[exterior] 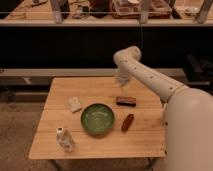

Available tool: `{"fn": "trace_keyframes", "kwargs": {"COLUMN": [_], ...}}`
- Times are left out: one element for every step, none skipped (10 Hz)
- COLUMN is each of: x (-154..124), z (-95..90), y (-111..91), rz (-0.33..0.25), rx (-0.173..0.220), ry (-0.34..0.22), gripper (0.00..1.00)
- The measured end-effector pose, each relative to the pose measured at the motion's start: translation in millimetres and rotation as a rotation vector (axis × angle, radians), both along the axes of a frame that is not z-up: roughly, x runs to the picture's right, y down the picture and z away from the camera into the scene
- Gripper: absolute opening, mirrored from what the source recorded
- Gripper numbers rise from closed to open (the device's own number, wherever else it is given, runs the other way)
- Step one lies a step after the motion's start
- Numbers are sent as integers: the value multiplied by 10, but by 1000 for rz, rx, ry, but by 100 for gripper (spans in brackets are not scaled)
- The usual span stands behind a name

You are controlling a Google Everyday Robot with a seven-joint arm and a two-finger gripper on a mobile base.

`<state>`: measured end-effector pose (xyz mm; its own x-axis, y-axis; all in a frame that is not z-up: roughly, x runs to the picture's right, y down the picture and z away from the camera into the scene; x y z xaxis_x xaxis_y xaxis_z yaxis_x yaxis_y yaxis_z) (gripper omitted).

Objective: Move the arm in a circular motion

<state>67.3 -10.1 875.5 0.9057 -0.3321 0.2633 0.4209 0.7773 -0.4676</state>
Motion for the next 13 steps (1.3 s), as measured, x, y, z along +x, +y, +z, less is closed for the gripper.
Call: {"fn": "trace_keyframes", "kwargs": {"x": [-286, -634, -916, -1084, -1149, -1134, -903, -736, -447, -95, 184, 449, 761], "z": [-63, -204, -417, -652, -864, -1123, -1454, -1594, -1760, -1904, -1981, -2018, -2024], "y": [44, 139, 281, 457, 630, 862, 1215, 1357, 1516, 1619, 1638, 1610, 1515], "rz": [-24, -60, -97, -134, -163, -191, -215, -220, -222, -217, -205, -189, -164], "rx": [-2, -2, -2, -4, -7, -12, -24, -26, -26, -17, -5, 10, 30], "ry": [-34, -91, -154, -215, -262, -314, -373, -395, -410, -408, -396, -375, -340], "gripper": [65, 65, 65, 65, 65, 65, 65, 65, 65, 65, 65, 65, 65]}}
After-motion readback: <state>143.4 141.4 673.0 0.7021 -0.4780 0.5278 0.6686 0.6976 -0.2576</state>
